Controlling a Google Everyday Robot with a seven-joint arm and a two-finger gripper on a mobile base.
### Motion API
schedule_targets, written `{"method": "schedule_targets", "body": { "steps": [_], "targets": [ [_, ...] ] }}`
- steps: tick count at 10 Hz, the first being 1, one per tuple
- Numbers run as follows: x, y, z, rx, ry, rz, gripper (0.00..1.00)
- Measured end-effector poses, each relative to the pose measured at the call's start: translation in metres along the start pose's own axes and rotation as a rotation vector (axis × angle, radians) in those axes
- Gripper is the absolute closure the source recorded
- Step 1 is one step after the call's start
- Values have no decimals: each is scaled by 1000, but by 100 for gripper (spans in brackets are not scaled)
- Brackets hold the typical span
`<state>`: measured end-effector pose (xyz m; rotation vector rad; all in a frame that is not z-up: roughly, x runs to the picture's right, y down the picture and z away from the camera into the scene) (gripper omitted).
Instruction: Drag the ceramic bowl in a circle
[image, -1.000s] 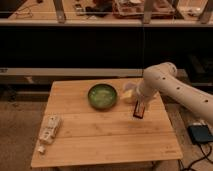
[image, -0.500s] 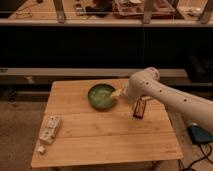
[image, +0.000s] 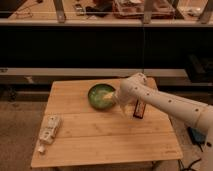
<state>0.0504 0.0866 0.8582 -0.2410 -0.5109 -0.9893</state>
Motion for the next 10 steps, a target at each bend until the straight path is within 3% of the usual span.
{"method": "schedule_targets", "body": {
  "steps": [2,4,6,7,10],
  "targets": [
    [7,-11,18,-22,0,-48,20],
    [18,-16,28,-40,5,-59,20],
    [24,-21,41,-40,-19,-49,21],
    [24,-23,46,-34,-36,-48,25],
    [26,-27,55,-28,-64,-71,53]
  ]
}}
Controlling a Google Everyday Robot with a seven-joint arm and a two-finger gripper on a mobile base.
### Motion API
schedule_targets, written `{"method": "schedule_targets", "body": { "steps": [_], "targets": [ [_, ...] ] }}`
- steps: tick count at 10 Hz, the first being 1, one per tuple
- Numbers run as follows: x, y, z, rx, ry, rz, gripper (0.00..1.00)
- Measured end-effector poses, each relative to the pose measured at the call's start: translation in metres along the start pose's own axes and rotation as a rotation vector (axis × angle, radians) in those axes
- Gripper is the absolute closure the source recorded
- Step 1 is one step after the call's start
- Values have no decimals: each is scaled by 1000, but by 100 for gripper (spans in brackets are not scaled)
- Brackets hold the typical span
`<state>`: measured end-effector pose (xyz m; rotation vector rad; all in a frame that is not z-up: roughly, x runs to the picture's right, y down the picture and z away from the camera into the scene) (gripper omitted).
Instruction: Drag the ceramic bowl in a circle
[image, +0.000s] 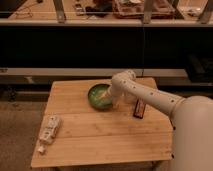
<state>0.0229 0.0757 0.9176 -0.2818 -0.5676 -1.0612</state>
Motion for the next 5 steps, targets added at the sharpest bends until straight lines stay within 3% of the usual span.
{"method": "schedule_targets", "body": {
  "steps": [2,5],
  "targets": [
    [3,1,3,-7,-7,-31,74],
    [4,3,10,-43,-9,-73,77]
  ]
}}
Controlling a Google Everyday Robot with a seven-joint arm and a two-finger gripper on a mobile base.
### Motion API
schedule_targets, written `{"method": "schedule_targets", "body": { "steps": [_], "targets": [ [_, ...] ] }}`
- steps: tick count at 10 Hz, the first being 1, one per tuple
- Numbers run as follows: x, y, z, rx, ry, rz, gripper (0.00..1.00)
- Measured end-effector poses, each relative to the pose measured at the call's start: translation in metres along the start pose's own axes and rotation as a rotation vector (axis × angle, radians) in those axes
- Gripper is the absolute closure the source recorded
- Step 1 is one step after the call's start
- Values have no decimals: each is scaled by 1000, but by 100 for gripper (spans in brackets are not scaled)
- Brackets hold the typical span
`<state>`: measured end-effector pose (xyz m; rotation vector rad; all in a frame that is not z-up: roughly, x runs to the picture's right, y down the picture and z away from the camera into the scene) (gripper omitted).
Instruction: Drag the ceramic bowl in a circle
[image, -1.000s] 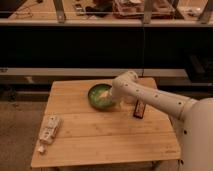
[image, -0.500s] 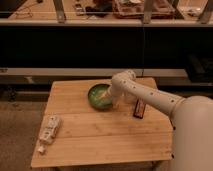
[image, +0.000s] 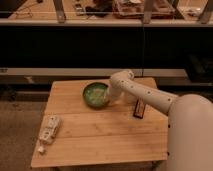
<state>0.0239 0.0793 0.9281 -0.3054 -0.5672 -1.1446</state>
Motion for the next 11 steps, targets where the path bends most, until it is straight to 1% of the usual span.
{"method": "schedule_targets", "body": {
  "steps": [2,4,5,6,7,8,9,10,11],
  "targets": [
    [1,-1,2,-19,-1,-11,77],
    [2,-6,2,-27,-4,-19,77],
    [1,-7,2,-29,-8,-21,80],
    [-1,-10,2,-28,-14,-29,88],
    [-5,-18,1,-20,-21,-52,98],
    [-9,-22,0,-16,-27,-74,100],
    [-12,-20,-3,-21,-33,-98,100],
    [-17,-9,-9,-35,-45,-118,100],
    [-19,4,-14,-50,-54,-124,100]
  ]
}}
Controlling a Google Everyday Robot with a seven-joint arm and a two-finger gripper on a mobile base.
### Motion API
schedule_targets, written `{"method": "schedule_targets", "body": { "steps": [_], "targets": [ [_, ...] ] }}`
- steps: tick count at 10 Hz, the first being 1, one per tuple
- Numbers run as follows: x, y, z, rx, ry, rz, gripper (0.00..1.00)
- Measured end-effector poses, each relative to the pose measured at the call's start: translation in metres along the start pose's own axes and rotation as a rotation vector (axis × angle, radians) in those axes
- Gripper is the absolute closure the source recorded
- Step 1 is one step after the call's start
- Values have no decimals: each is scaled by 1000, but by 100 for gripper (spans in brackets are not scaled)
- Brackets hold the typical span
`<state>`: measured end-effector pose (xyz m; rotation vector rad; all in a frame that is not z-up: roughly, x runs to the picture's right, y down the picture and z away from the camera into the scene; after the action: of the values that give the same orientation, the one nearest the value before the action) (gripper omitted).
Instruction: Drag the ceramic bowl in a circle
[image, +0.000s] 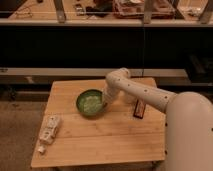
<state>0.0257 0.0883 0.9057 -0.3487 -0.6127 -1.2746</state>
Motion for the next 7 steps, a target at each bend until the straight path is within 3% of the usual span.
{"method": "schedule_targets", "body": {
  "steps": [4,6,7],
  "targets": [
    [-21,87,-23,-91,-45,15,100],
    [-50,126,-47,-124,-68,-29,100],
    [-67,131,-57,-126,-79,-69,100]
  ]
}}
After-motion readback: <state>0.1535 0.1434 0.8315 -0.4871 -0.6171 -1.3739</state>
